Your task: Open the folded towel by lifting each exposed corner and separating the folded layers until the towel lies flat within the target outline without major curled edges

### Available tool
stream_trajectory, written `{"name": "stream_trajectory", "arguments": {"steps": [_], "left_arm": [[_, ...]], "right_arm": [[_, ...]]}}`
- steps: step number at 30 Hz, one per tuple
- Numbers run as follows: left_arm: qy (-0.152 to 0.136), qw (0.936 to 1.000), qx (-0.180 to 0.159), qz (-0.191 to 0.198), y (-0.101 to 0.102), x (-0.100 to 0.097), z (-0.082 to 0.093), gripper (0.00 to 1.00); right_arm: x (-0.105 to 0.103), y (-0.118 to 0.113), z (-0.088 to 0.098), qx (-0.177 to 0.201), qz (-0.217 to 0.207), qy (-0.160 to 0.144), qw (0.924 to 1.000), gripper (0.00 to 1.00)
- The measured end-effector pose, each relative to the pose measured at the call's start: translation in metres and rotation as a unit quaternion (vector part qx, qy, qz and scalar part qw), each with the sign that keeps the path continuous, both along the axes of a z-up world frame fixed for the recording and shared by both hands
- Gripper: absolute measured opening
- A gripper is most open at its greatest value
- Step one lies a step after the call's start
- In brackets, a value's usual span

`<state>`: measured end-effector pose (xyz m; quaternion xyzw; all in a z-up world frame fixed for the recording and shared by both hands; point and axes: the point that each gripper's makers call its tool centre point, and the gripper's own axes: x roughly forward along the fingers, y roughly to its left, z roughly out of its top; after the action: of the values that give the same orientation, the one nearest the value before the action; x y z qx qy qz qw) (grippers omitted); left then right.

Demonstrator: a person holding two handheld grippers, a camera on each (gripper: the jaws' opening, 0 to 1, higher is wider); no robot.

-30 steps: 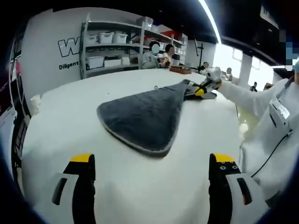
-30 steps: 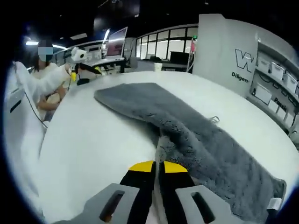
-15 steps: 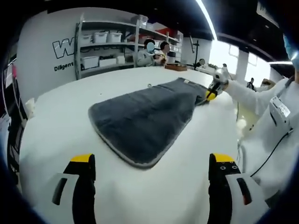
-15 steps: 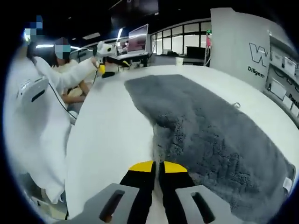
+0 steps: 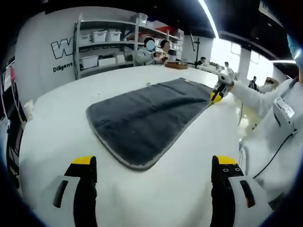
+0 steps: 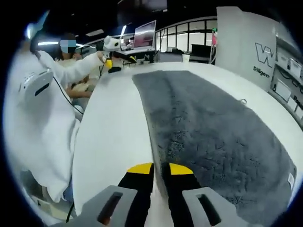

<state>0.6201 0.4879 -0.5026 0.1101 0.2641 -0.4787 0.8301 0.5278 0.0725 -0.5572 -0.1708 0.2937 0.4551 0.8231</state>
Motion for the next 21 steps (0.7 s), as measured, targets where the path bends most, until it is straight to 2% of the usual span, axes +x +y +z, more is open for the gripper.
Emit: {"name": "stream_trajectory", "arguments": {"steps": [2,7,8,9,12,14,17,21], "left_arm": [[-0.001,1.0000,0.000,0.000,0.000,-0.001,0.002,0.99],[-0.003,1.0000,-0.001,0.001,0.001,-0.001,0.004,0.99],[-0.002,1.0000,0.000,0.002,0.002,-0.001,0.003,0.99],[-0.002,1.0000,0.002,0.002,0.002,0.000,0.002,0.99],[0.001,1.0000,0.006,0.002,0.002,0.000,-0.002,0.99],[0.002,1.0000,0.005,0.001,0.001,0.000,-0.003,0.99],[0.006,1.0000,0.007,-0.001,-0.001,-0.002,-0.008,0.99],[0.011,0.9999,0.011,0.001,-0.001,-0.002,-0.014,0.99]], "right_arm": [[0.004,-0.009,0.014,-0.001,-0.018,-0.030,0.9994,0.17],[0.010,-0.035,0.061,0.047,-0.082,-0.094,0.9911,0.32],[0.011,-0.050,0.080,0.064,-0.111,-0.121,0.9844,0.36],[0.010,-0.059,0.090,0.073,-0.128,-0.135,0.9798,0.39],[0.005,-0.089,0.112,0.094,-0.179,-0.160,0.9663,0.49],[-0.002,-0.111,0.118,0.092,-0.208,-0.168,0.9592,0.55],[-0.016,-0.141,0.117,0.062,-0.247,-0.179,0.9502,0.67],[-0.034,-0.161,0.106,0.049,-0.275,-0.170,0.9452,0.78]]}}
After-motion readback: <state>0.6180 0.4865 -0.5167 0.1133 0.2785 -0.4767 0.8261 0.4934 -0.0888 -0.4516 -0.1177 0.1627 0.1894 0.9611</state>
